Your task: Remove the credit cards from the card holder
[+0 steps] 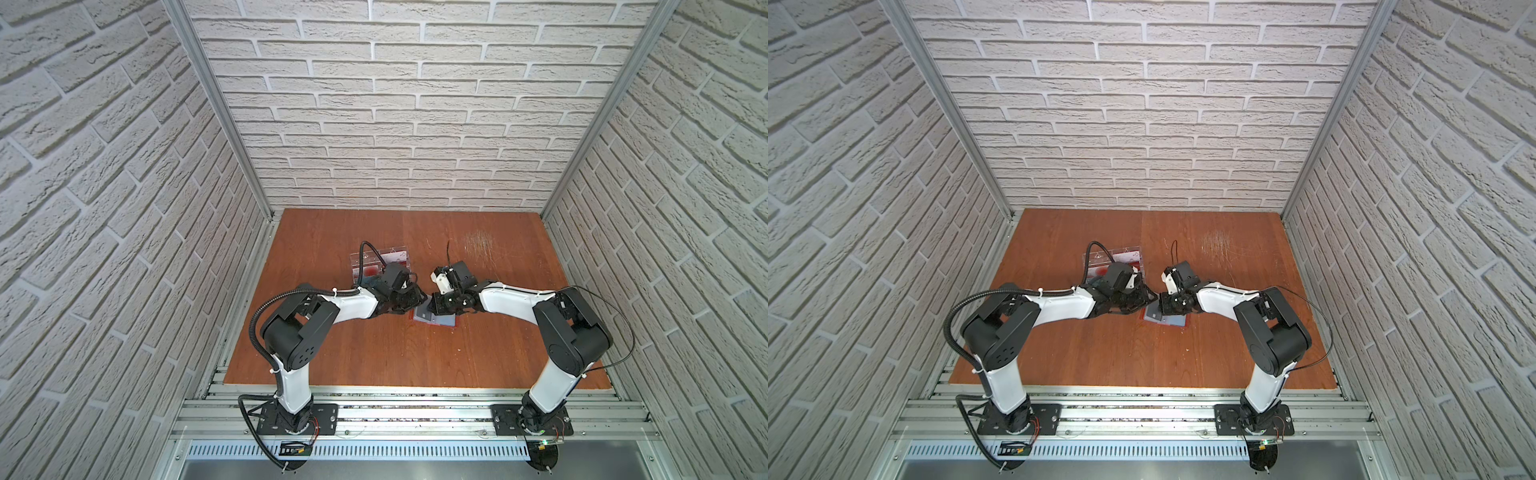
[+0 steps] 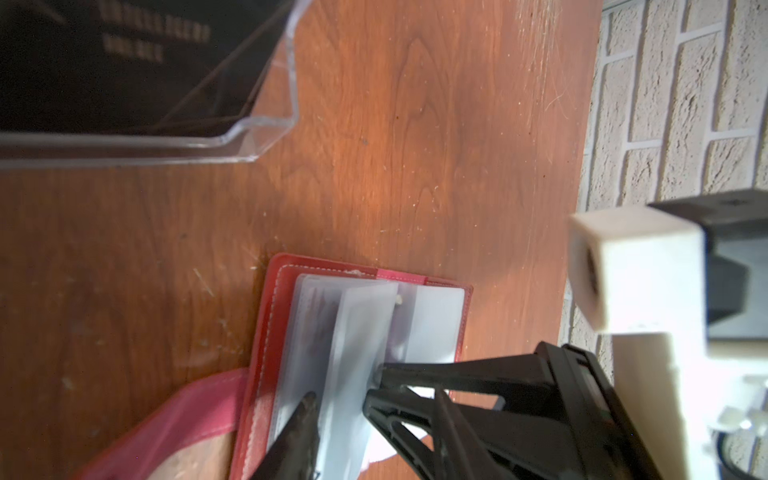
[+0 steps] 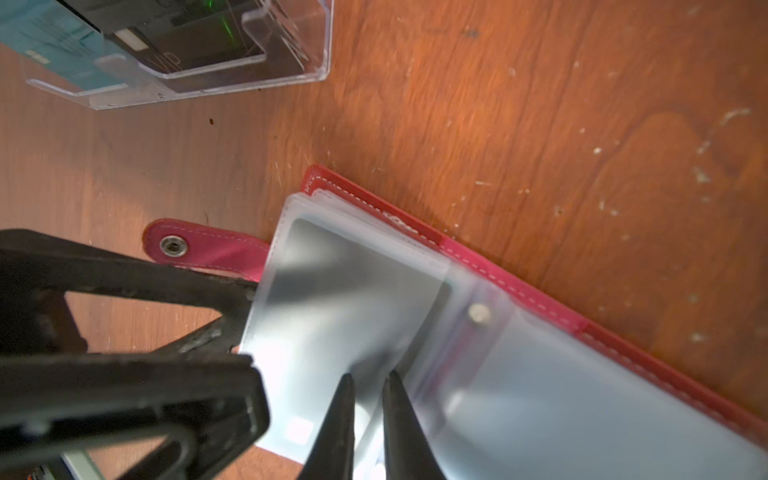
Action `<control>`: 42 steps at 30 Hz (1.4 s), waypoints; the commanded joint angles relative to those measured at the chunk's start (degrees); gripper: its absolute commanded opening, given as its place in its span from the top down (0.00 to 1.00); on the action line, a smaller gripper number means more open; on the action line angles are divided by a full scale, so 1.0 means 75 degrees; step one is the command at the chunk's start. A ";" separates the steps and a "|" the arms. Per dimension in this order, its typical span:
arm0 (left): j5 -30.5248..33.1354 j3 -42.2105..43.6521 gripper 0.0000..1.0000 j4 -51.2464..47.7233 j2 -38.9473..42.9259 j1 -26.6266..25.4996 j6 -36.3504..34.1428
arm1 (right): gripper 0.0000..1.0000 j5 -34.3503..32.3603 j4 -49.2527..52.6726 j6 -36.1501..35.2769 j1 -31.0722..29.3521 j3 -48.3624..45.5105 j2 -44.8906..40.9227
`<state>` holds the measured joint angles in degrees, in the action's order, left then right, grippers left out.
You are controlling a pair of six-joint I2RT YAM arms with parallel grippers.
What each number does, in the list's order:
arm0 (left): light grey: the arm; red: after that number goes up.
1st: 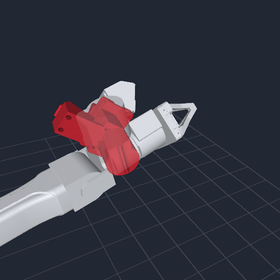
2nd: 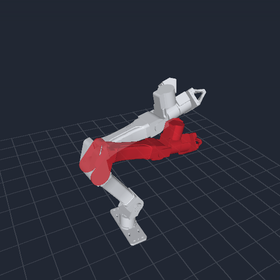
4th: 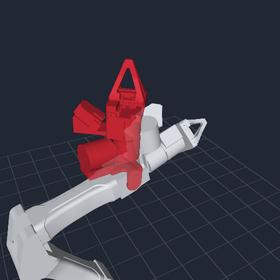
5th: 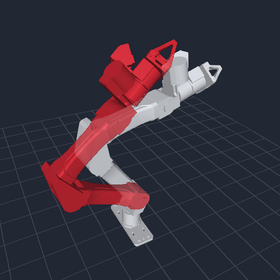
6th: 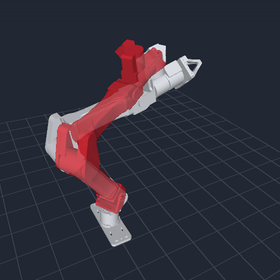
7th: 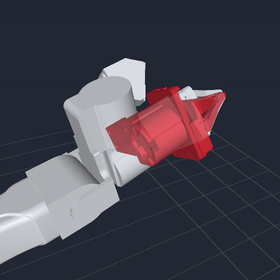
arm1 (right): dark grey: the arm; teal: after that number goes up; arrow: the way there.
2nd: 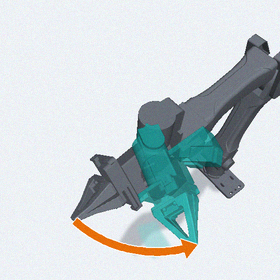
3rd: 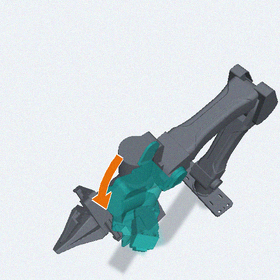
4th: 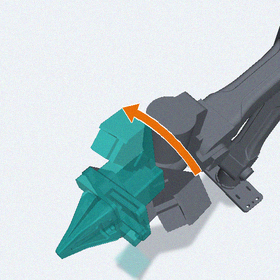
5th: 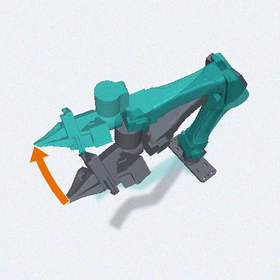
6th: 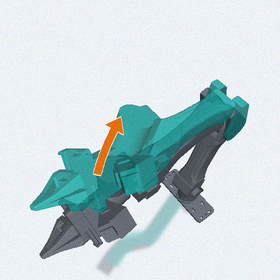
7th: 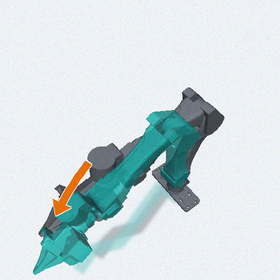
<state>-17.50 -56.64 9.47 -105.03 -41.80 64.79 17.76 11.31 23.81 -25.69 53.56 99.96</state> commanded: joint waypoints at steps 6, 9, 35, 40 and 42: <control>-0.0210 0.0064 0.55 0.0401 -0.0044 -0.0116 0.0067 | 0.79 0.0067 -0.0174 0.0105 0.0220 -0.0285 -0.0606; -0.0222 0.0052 0.55 0.0410 -0.0070 -0.0132 0.0062 | 0.78 -0.0010 -0.0105 0.0118 0.0307 -0.0315 -0.0695; -0.0293 0.0052 0.56 0.0506 -0.0289 -0.0204 0.0123 | 0.59 -0.1572 0.1749 -0.0070 0.1294 -0.0215 -0.1116; -0.0288 0.0042 0.55 0.0506 -0.0289 -0.0214 0.0117 | 0.59 -0.1189 0.1724 -0.0093 0.1293 -0.0066 -0.0653; -0.0288 0.0044 0.56 0.0506 -0.0292 -0.0216 0.0119 | 0.59 -0.0978 0.1565 -0.0061 0.1293 -0.0106 -0.0609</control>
<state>-19.29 -56.64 10.81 -106.61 -42.89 65.67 8.27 23.46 23.55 -15.75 51.96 95.20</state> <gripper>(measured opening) 0.445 0.411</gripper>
